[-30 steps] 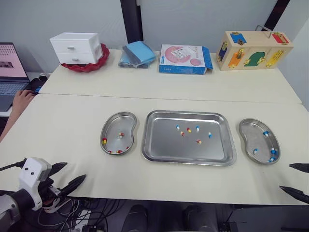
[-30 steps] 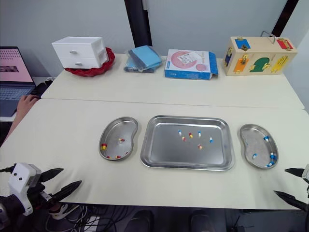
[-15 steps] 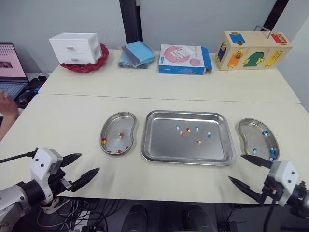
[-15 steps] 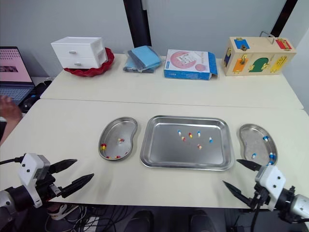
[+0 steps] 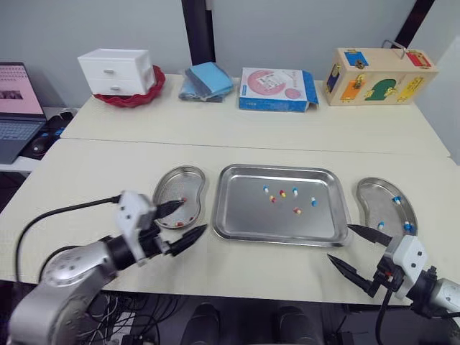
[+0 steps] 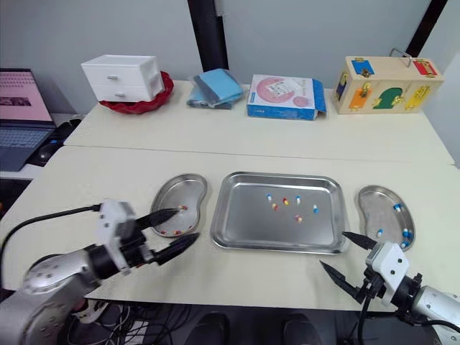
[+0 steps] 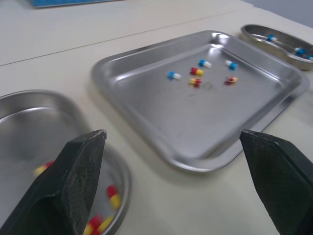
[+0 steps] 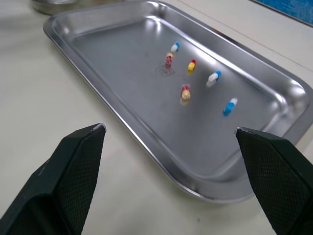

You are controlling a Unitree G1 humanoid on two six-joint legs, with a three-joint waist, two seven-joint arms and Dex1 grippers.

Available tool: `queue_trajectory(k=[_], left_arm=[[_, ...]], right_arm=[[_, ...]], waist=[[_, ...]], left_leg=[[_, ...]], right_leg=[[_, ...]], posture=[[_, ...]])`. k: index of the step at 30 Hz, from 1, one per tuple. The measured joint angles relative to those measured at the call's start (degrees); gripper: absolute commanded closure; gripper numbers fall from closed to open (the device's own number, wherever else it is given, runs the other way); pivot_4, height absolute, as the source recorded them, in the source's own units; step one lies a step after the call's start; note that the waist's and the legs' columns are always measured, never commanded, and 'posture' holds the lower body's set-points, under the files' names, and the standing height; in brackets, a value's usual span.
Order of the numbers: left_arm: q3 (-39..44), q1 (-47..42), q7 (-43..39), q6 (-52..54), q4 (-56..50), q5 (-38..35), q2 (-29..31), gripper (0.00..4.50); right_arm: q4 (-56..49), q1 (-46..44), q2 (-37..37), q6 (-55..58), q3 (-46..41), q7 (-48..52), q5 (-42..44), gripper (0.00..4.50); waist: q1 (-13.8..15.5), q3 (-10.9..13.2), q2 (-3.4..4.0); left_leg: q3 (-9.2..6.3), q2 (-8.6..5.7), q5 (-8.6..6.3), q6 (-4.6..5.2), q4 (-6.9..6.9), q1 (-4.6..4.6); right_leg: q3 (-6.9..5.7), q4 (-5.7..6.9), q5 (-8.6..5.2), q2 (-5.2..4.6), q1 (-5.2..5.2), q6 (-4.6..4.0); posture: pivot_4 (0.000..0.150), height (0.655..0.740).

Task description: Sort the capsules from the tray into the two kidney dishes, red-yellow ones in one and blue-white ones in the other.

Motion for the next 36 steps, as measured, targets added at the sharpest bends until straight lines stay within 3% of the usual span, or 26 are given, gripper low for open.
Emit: queue_trajectory(k=[3,8,13,22,36], left_arm=[[-7.1,-7.2,1.8,-0.2,2.6,2.5,-3.9,0.18],[-15.8,-14.1,0.3,-4.3,12.0,7.3,-8.3,1.57],[-21.7,-20.5,-0.8,-7.6,21.8,12.2,-13.0,1.57],[-28.3,-26.7,-1.5,-10.8,30.5,18.9,-18.2,1.57],[-28.9,-34.5,-2.0,-10.7,41.3,24.4,-22.3,1.57]], right_arm=[[1.5,0.9,0.6,-0.9,1.2,-0.4,-0.6,0.01],[2.2,1.5,1.7,-2.4,2.4,-1.5,-1.0,0.0],[3.2,2.2,2.5,-4.0,3.6,-2.4,-1.0,0.0],[3.9,3.3,3.8,-5.3,6.1,-5.1,-2.2,0.0],[0.1,4.4,4.2,-3.4,8.8,-9.6,-3.3,0.0]], waist=[[0.0,0.0,0.01],[-0.1,-0.1,0.1],[0.1,-0.1,0.09],[0.0,-0.1,0.11],[0.0,-0.1,0.11]], left_leg=[[0.0,-0.01,0.0,0.0,0.03,0.02],[0.03,-0.01,0.0,0.0,0.01,0.05],[0.0,-0.04,0.01,0.0,0.06,0.01],[0.0,-0.04,0.01,0.0,0.05,0.02],[-0.02,-0.05,0.01,0.0,0.06,0.01]], right_leg=[[0.0,0.02,0.01,0.0,0.02,0.01],[0.02,0.02,0.01,0.02,0.02,0.01],[0.0,0.02,0.02,0.01,0.04,0.03],[0.01,0.02,0.02,0.01,0.03,0.03],[-0.01,0.02,0.01,0.01,0.03,0.04]], posture=[[0.15,0.7337],[0.15,0.7337],[0.15,0.7337],[0.15,0.7337],[0.15,0.7337]])
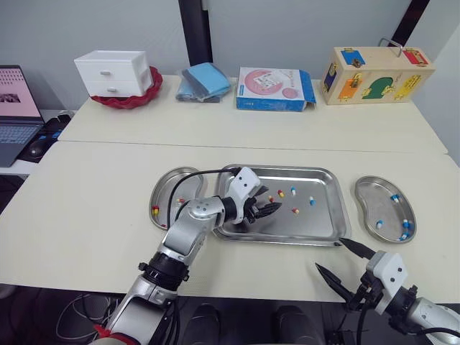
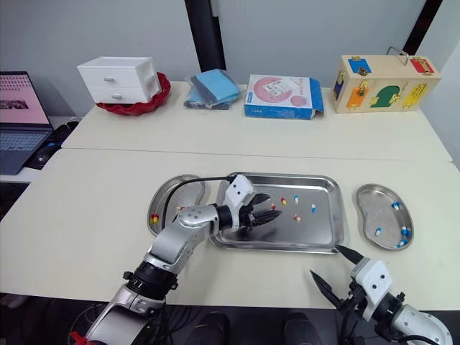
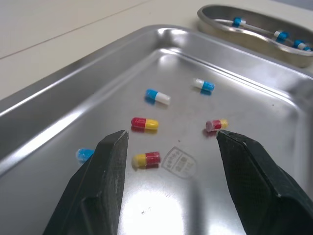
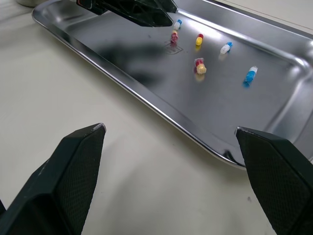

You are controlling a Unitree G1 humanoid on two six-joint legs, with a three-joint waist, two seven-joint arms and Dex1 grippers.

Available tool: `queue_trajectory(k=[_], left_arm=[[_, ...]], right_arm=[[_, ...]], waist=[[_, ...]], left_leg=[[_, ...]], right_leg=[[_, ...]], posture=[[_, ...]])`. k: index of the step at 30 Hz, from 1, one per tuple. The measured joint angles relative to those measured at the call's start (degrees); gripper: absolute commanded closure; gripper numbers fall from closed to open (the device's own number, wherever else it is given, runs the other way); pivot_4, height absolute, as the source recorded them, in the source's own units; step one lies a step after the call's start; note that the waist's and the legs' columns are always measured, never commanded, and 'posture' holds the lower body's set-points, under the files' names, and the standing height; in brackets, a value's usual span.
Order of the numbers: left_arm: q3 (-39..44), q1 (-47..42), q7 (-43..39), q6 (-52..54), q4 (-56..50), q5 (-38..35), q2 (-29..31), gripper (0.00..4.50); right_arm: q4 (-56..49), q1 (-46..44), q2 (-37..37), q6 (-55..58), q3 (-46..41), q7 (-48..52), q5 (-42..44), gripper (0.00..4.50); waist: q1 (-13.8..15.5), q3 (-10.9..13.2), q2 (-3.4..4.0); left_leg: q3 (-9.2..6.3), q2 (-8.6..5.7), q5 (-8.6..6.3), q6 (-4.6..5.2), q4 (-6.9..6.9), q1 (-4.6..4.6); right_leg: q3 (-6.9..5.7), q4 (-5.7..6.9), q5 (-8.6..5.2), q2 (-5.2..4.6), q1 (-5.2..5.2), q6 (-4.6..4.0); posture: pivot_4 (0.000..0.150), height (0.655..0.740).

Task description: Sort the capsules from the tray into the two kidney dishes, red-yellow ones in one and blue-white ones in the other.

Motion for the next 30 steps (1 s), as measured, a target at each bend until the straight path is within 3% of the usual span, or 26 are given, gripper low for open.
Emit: queue_trajectory(k=[30], left_arm=[[-2.3,-4.7,-3.8,0.8,7.3,6.4,-2.7,1.57]], right_arm=[[-6.6,0.4,-0.5,7.7,1.2,-3.3,0.2,0.0]], waist=[[0.0,0.0,0.0]], left_leg=[[-0.01,0.0,0.0,0.0,0.01,-0.02]], right_leg=[[-0.01,0.0,0.0,0.0,-0.01,0.0]], posture=[[0.15,0.7337]])
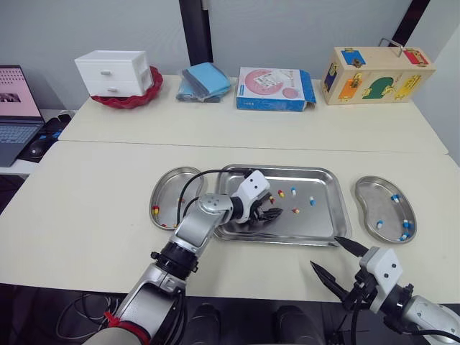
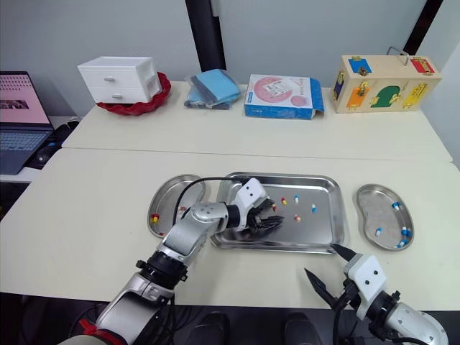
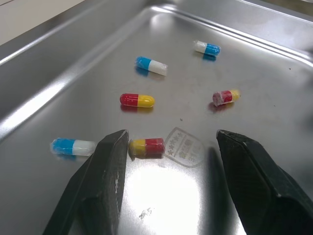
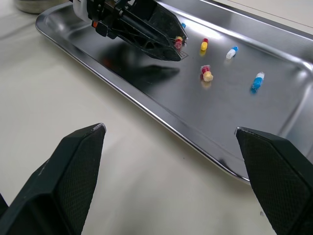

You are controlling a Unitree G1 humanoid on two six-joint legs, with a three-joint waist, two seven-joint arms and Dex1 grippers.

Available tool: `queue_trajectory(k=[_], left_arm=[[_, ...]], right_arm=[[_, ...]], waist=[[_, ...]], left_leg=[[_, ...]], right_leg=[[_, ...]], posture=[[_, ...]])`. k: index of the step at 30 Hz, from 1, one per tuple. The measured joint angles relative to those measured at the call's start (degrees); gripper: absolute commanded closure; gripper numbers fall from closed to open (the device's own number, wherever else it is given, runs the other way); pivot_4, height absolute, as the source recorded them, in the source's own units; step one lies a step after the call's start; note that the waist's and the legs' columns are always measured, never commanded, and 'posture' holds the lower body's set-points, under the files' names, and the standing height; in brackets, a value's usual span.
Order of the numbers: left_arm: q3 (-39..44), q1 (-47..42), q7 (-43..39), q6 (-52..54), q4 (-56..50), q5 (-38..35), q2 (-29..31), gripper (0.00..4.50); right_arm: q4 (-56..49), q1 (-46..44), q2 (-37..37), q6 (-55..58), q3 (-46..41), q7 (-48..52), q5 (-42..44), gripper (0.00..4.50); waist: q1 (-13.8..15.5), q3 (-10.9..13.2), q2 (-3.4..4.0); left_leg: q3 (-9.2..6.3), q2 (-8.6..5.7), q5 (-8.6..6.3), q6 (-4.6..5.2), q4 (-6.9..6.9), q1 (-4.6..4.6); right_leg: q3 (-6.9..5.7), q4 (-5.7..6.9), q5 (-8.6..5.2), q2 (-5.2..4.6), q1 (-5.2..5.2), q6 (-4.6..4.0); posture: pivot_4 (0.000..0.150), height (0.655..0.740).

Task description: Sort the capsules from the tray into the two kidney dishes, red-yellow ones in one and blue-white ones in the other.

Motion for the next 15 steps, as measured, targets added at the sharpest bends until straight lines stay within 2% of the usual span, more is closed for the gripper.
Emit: queue_trajectory(k=[4,7,13,15], left_arm=[[0.0,-0.4,0.0,-1.0,1.2,0.9,-0.7,1.57],[0.0,-0.7,0.0,-1.1,1.6,1.3,-0.7,2.1],[0.0,-1.2,0.0,-1.3,2.4,2.0,-0.8,3.99],[0.0,-1.2,-0.1,-1.3,2.4,2.1,-0.8,4.1]], right_arm=[[-0.2,0.0,0.0,0.6,0.0,0.0,0.0,0.0],[-0.2,0.1,0.0,0.7,0.0,0.0,0.0,0.0],[-0.2,0.2,0.0,0.7,0.0,-0.2,0.1,0.0],[-0.2,0.2,0.0,0.7,0.0,-0.4,0.1,0.0]], waist=[[0.0,0.0,0.0],[0.0,0.0,0.0],[0.0,0.0,0.0],[0.0,0.0,0.0]], left_leg=[[0.0,0.0,0.0,0.0,0.0,0.0],[0.0,0.0,0.0,0.0,0.0,0.0],[0.0,0.0,0.0,0.0,0.0,0.01],[0.0,0.0,0.0,0.0,0.0,0.01]], right_leg=[[0.0,0.0,0.0,0.0,0.0,0.0],[0.0,0.0,0.0,0.0,0.01,0.0],[0.0,0.0,0.0,0.0,0.01,0.0],[0.0,0.0,0.0,0.0,0.02,0.0]], posture=[[0.15,0.7337],[0.15,0.7337],[0.15,0.7337],[0.15,0.7337]])
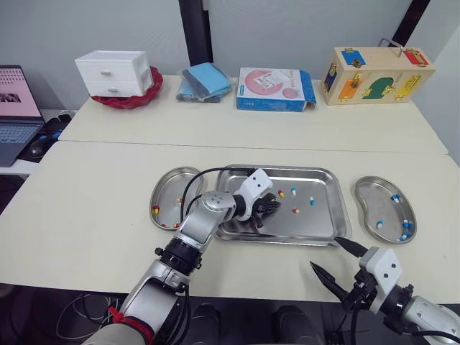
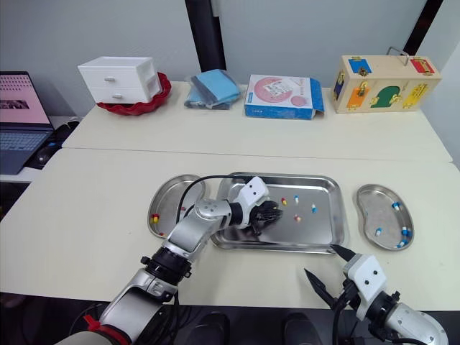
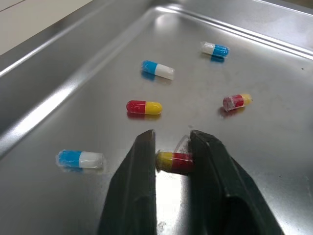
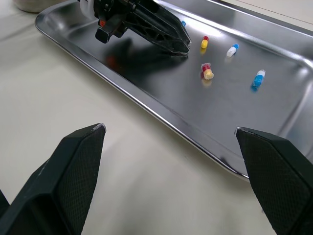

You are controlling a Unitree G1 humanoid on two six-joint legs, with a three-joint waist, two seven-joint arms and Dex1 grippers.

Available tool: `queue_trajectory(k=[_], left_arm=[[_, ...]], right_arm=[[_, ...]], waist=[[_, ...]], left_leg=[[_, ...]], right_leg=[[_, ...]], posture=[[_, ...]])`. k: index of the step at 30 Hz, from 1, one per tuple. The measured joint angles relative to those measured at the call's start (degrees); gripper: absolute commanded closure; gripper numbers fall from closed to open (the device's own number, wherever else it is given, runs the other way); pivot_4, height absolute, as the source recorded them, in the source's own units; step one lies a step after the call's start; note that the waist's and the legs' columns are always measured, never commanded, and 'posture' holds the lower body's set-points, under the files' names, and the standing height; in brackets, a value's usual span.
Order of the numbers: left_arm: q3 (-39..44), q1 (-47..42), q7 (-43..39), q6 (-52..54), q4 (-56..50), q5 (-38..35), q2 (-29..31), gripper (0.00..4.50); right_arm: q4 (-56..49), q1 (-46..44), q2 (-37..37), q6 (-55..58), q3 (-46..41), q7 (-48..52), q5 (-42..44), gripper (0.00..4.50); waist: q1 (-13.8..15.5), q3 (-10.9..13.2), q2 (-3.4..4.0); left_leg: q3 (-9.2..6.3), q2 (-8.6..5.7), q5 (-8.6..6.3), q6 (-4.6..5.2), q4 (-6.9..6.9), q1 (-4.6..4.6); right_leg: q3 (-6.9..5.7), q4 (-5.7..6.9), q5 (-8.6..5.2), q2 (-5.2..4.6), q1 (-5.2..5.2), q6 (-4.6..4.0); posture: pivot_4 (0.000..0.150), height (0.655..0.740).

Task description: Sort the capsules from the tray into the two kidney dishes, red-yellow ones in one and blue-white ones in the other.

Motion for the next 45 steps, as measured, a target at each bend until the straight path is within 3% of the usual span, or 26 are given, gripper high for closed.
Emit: queue_trajectory(k=[8,17,25,31,36,43,45], left_arm=[[-0.3,1.7,-1.8,0.6,-3.1,-0.1,1.3,4.1],[3.7,4.3,-6.5,10.0,-21.5,-5.8,10.8,4.1],[20.2,12.1,-7.4,23.5,-36.7,-17.8,22.7,4.1],[34.9,27.6,-6.0,25.6,-43.8,-22.5,29.1,4.1],[41.4,32.9,-3.5,24.9,-44.5,-24.0,29.4,4.1],[41.6,32.6,0.3,18.8,-42.4,-23.6,28.9,4.1],[41.5,31.6,1.0,17.1,-40.2,-23.6,28.6,3.38]], right_arm=[[0.0,-0.1,-0.1,-0.1,0.0,0.1,0.1,0.0],[0.4,-1.0,-0.7,-2.0,-0.4,1.2,0.0,0.0],[4.3,-6.6,-3.9,-9.4,0.4,6.3,-0.1,0.0],[9.1,-17.3,-7.8,-9.7,4.1,15.8,5.0,0.0],[10.7,-22.7,-8.0,-8.7,8.0,19.3,7.1,0.0],[11.4,-24.9,-6.8,-7.5,9.7,19.1,7.1,0.0],[11.4,-25.2,-6.3,-7.2,9.9,18.6,7.1,0.0]], waist=[[0.0,0.0,0.0],[-0.2,0.0,0.01],[-0.2,0.0,0.02],[-0.6,0.0,-0.01],[0.7,0.1,-0.09],[0.3,0.1,-0.1],[0.2,0.1,-0.1]], left_leg=[[0.0,0.0,0.0,0.0,0.0,-0.01],[-0.01,0.01,0.0,0.0,-0.01,-0.01],[-0.02,0.01,0.0,0.0,-0.01,-0.01],[0.01,0.06,0.0,0.0,-0.04,0.04],[-0.1,0.02,0.0,0.0,0.03,-0.02],[-0.08,0.03,0.0,0.0,-0.02,-0.01],[-0.08,0.03,0.0,0.0,-0.01,-0.01]], right_leg=[[0.0,0.0,0.0,0.0,-0.01,0.0],[0.01,0.01,0.0,0.0,-0.02,0.0],[0.0,0.01,0.0,-0.01,-0.01,0.0],[0.02,0.01,0.0,-0.01,-0.02,-0.02],[-0.1,0.01,0.01,-0.04,0.02,-0.01],[-0.08,0.01,0.01,-0.03,-0.02,-0.01],[-0.08,0.02,0.01,-0.03,-0.02,-0.01]], posture=[[0.15,0.7337],[0.15,0.7337],[0.15,0.7337],[0.15,0.7337],[0.15,0.7337],[0.15,0.7337],[0.15,0.7337]])
